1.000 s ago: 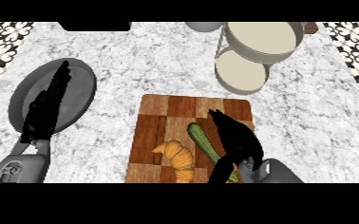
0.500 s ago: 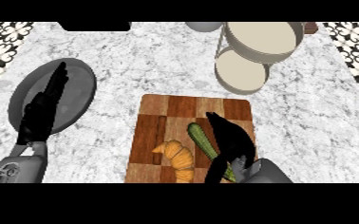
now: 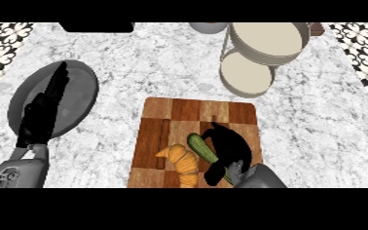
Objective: Pick the squash from the cutting board and place it in the tiered basket
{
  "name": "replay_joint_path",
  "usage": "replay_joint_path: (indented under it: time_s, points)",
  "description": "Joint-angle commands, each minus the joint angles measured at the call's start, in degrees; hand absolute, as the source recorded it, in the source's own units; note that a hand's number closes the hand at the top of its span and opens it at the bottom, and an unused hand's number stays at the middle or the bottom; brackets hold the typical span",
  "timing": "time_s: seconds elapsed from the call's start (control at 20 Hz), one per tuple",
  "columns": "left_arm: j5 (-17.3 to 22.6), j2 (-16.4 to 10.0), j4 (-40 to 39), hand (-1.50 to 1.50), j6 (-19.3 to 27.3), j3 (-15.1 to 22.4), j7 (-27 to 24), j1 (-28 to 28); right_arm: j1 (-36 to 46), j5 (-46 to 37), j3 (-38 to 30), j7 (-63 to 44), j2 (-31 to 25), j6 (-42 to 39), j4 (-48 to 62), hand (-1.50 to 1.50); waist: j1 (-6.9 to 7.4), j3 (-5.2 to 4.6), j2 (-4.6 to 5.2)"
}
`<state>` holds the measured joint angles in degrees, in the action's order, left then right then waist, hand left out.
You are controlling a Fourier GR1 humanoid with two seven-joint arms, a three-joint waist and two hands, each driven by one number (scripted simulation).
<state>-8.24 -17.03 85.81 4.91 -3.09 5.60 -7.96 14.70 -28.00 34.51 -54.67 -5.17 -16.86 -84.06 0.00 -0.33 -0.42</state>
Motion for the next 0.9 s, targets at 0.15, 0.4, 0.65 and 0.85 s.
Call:
replay_joint_path:
  time_s: [0.15, 0.4, 0.65, 0.85]
  points:
    - [-1.72, 2.16, -1.56, 0.00, 0.65, 1.11, -3.06, 1.59, 2.90, -3.70, 4.27, 5.94, -1.11, -5.76, 4.21, 1.50, 0.23, 0.33, 0.46]
    - [-0.24, 0.24, -2.50, 0.00, -1.49, -1.72, -0.53, -2.37, -3.12, -2.35, 0.26, 5.63, 0.59, -2.54, -0.82, 1.50, -0.15, 0.34, 0.39]
    - [-2.59, 3.77, -0.68, 0.00, 0.18, 1.90, -0.37, -1.46, 10.24, -0.60, 3.83, -5.33, 5.02, 11.63, 6.04, 1.50, 1.48, 0.35, 0.59]
    - [-2.15, 3.54, -3.09, 0.00, -0.59, 1.82, -2.17, -3.73, 21.94, -6.90, 0.79, -10.49, 5.11, 19.37, 12.88, 1.50, 5.48, 0.22, 1.56]
